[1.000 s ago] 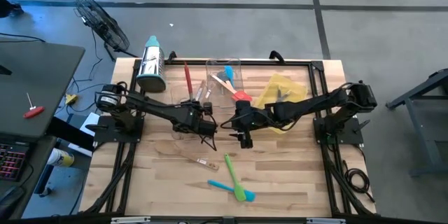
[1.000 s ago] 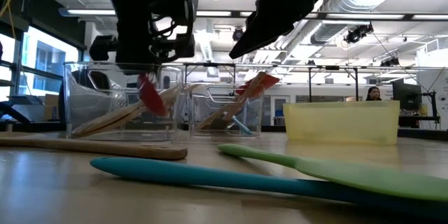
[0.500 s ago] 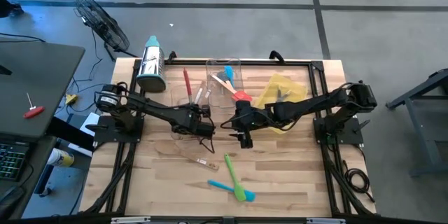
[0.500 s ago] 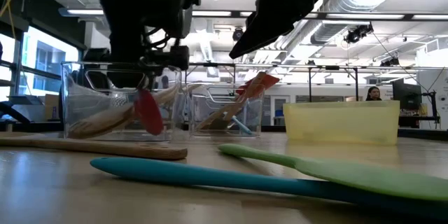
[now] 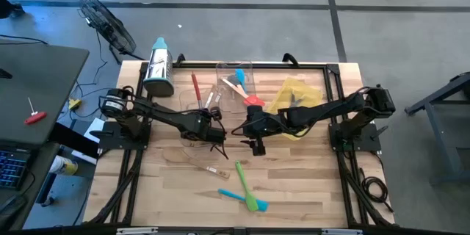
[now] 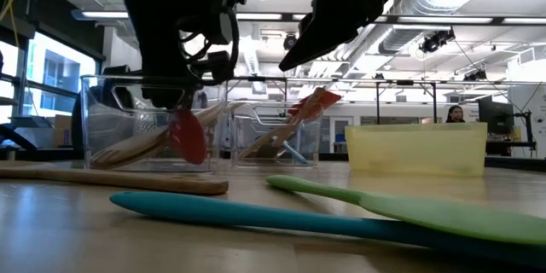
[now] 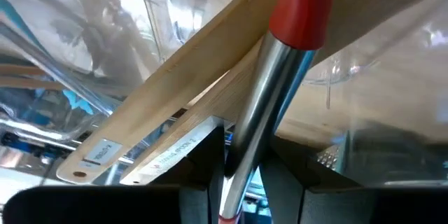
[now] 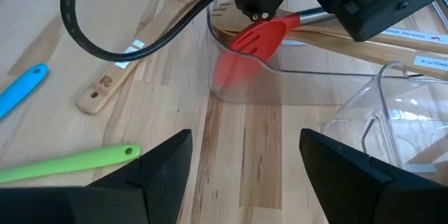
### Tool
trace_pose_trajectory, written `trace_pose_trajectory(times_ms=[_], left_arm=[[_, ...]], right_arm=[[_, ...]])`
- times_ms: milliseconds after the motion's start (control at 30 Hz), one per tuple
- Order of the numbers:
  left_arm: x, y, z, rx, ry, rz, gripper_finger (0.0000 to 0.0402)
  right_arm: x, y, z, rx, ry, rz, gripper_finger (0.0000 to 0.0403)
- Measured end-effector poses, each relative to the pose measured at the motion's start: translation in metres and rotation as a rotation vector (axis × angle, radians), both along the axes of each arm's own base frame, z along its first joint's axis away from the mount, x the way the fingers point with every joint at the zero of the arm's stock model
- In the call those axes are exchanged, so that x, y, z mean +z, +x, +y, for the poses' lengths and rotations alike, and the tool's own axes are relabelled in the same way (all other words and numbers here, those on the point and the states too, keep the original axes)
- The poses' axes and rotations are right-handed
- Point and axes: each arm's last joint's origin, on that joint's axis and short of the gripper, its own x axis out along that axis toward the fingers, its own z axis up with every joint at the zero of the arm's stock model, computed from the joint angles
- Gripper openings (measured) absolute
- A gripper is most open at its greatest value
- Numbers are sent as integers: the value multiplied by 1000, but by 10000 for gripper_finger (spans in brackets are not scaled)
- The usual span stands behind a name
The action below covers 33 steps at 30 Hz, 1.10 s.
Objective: Pick & Place Kitchen Items
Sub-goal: Put the red serving spoon into the left transparent bin, then put the green spatula into the top right transparent bin
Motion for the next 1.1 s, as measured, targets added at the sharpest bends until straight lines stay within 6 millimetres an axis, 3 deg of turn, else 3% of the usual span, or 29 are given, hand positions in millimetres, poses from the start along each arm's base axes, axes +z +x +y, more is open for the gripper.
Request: trace_pose_trajectory(times_ms=[267,733,967,1100], left_arm=[[0,0,0,52,-22,-56,104],[0,-1,0,95,-25,-101,204],[5,-3,3,-4,189,1,228],[9,-6,2,-27,223,67,228]], right_arm=[[0,0,0,2,-3,0,257],[0,0,0,3,-3,0,257],[0,0,0,3,-4,0,257],[0,0,0,4,-5,3,257]])
